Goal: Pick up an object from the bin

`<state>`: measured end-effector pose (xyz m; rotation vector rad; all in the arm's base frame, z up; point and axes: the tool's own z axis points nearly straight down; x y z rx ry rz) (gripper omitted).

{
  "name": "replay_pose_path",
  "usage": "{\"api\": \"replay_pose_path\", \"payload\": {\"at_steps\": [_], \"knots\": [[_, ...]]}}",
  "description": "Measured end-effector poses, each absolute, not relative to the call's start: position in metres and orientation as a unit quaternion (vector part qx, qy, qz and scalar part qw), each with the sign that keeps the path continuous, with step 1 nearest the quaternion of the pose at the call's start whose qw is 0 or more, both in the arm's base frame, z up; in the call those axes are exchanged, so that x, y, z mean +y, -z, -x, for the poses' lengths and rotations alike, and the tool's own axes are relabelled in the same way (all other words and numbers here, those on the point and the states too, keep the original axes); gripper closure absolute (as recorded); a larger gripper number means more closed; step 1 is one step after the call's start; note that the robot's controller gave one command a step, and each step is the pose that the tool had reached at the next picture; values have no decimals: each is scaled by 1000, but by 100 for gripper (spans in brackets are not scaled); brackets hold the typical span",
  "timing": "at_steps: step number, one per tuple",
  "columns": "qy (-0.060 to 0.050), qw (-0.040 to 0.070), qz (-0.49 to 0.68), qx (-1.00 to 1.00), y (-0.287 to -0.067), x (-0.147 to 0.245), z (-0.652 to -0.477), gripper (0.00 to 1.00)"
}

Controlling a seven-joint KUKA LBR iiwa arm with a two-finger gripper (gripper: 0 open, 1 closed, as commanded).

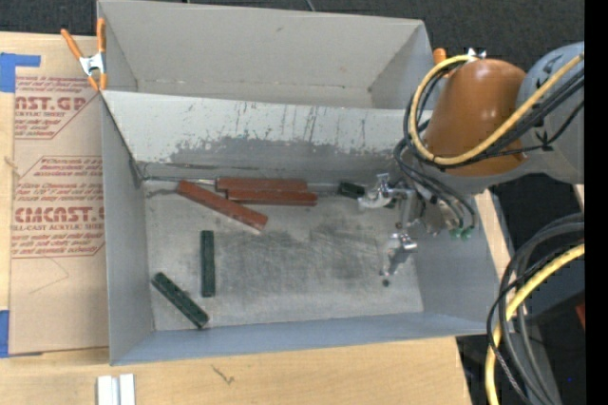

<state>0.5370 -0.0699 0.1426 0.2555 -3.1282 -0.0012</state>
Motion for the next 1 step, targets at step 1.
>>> {"api": "replay_pose_path", "payload": {"at_steps": [1], "knots": [[-1, -6, -77, -997, -160, -51, -554, 0]]}}
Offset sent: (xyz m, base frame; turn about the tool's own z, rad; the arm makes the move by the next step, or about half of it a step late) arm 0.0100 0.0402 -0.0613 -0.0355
